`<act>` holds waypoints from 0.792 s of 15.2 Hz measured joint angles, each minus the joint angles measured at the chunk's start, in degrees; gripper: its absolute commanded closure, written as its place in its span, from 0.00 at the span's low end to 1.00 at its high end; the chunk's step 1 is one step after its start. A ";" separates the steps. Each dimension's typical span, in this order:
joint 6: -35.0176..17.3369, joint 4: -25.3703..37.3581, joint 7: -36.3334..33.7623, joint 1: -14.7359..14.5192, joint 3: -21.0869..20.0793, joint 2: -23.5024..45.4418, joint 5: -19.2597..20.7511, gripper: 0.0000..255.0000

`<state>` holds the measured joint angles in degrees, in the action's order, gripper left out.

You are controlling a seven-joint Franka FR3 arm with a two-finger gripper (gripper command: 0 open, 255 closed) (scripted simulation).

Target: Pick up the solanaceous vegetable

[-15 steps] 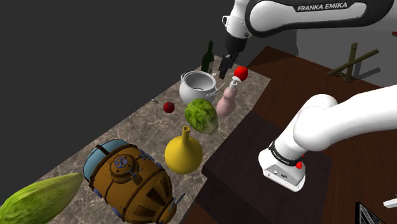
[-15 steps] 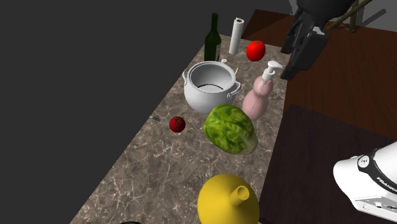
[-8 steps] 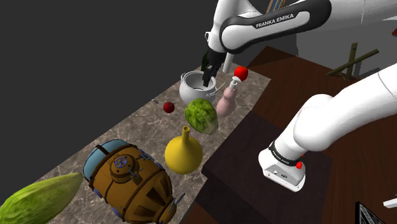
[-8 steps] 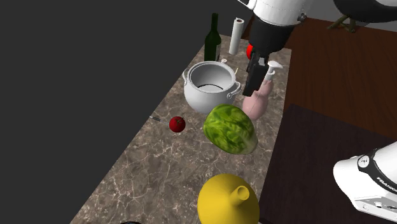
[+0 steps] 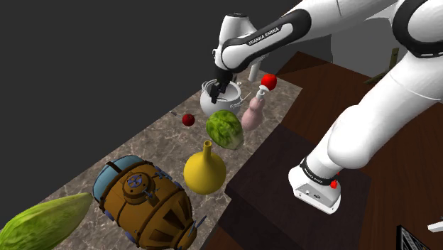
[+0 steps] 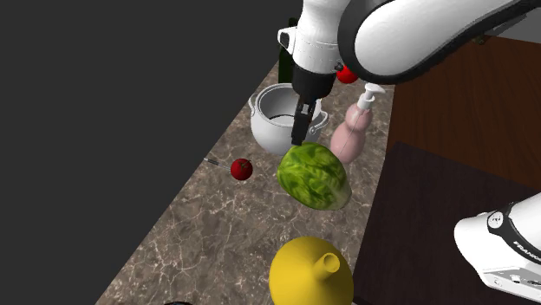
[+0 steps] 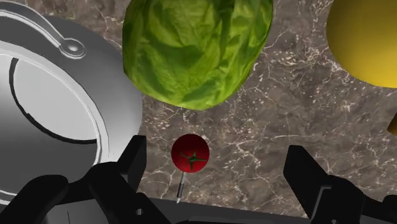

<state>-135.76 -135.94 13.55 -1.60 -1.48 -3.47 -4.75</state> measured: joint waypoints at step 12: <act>-9.72 18.39 5.06 0.50 -1.18 28.07 -4.37 0.00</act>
<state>-145.48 -117.54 18.61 -1.10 -2.65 24.60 -9.13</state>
